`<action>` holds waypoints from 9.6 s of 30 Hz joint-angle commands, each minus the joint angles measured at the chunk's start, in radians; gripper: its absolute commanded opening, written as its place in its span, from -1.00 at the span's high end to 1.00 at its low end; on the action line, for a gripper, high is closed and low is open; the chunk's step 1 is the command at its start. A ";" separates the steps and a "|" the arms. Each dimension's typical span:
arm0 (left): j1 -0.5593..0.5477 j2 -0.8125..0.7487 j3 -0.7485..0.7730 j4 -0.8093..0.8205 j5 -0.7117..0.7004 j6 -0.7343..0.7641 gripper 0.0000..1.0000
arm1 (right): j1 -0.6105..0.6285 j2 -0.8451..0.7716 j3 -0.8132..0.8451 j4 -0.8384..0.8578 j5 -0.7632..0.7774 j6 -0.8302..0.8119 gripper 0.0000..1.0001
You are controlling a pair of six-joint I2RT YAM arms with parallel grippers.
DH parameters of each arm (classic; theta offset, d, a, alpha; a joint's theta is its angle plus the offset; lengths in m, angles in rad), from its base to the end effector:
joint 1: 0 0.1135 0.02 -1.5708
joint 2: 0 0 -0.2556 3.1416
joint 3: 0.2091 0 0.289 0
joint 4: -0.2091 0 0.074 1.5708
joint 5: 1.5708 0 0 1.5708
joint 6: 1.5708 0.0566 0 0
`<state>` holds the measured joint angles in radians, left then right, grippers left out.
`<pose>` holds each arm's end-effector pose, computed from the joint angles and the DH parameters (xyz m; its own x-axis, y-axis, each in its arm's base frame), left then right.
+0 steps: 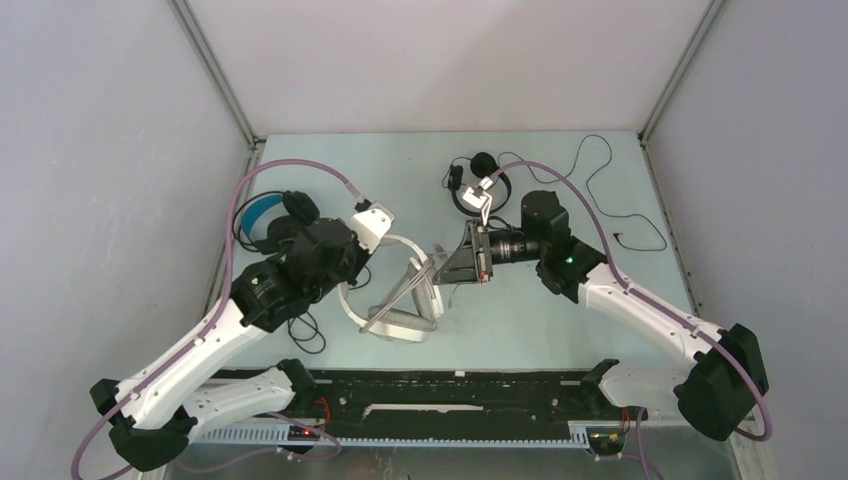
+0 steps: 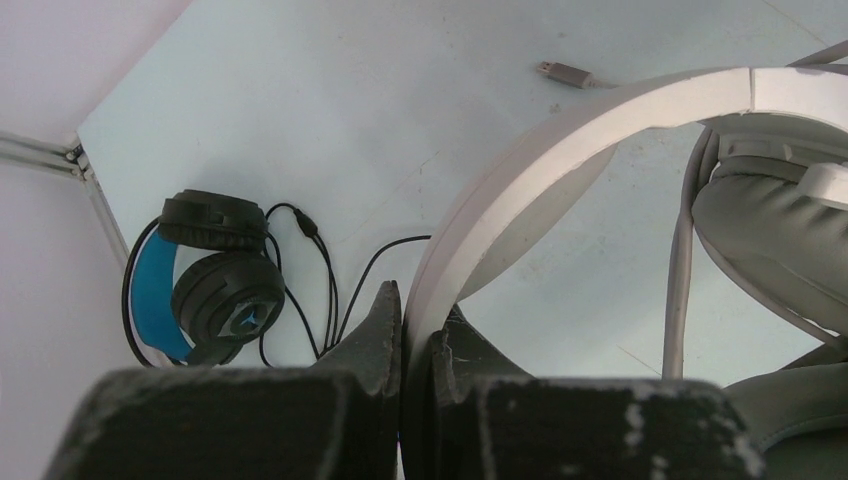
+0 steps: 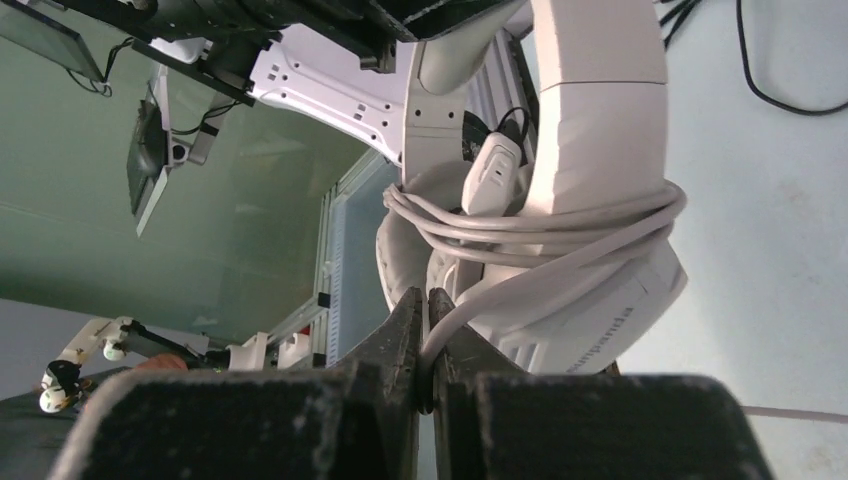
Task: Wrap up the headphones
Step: Wrap the headphones cable around the headphones.
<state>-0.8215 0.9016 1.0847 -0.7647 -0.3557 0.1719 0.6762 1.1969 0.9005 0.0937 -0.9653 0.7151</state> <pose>0.1743 -0.1584 0.3546 -0.2852 0.5420 -0.7905 0.5450 0.7702 0.3314 0.2194 0.2357 0.3049 -0.7640 -0.1345 -0.6310 -0.6403 0.0372 0.7672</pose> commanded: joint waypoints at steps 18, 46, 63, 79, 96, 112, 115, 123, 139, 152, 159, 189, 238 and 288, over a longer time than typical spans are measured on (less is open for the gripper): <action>-0.003 0.031 0.063 0.091 -0.368 -0.422 1.00 | 0.101 0.051 0.132 0.256 0.109 0.082 0.79; 0.002 0.012 0.039 0.100 -0.488 -0.839 1.00 | 0.343 0.041 0.167 0.100 0.412 -0.112 0.80; 0.011 -0.027 0.081 0.149 -0.407 -0.873 1.00 | 0.454 0.013 0.166 -0.080 0.655 -0.276 0.79; 0.015 -0.106 0.118 0.178 -0.319 -0.953 1.00 | 0.613 -0.008 0.140 -0.159 0.988 -0.491 0.73; 0.015 -0.133 0.155 0.181 -0.251 -0.989 1.00 | 0.626 -0.092 -0.144 0.214 0.976 -0.557 0.57; 0.015 -0.118 0.193 0.191 -0.219 -0.997 1.00 | 0.628 -0.077 -0.320 0.426 0.937 -0.553 0.44; 0.014 -0.114 0.199 0.191 -0.217 -0.999 1.00 | 0.628 -0.072 -0.346 0.456 0.933 -0.535 0.43; 0.014 -0.114 0.196 0.206 -0.200 -1.015 1.00 | 0.637 -0.007 -0.398 0.526 0.919 -0.502 0.33; 0.014 -0.108 0.211 0.211 -0.160 -1.037 1.00 | 0.620 0.120 -0.425 0.660 1.010 -0.617 -0.11; 0.013 -0.110 0.226 0.200 -0.150 -1.043 1.00 | 0.579 0.214 -0.509 0.803 1.017 -0.568 0.74; 0.015 -0.122 0.225 0.199 -0.152 -1.048 1.00 | 0.582 0.226 -0.525 0.825 0.980 -0.546 0.82; 0.024 -0.077 0.196 0.097 0.651 -0.520 1.00 | 0.242 -0.078 -0.520 0.452 0.677 -0.466 1.00; -0.076 -0.090 -0.178 0.351 -0.254 0.285 1.00 | 0.079 -0.099 -0.201 0.546 0.108 0.459 0.93; -0.079 -0.031 -0.335 0.708 -0.592 -0.426 1.00 | 0.104 -0.094 0.260 -0.316 0.546 0.151 0.81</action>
<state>-0.9199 0.8845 0.7479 -0.1566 -0.8352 -0.1665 0.7452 1.1534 1.1061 -0.2314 -0.3817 0.8875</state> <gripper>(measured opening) 0.094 0.152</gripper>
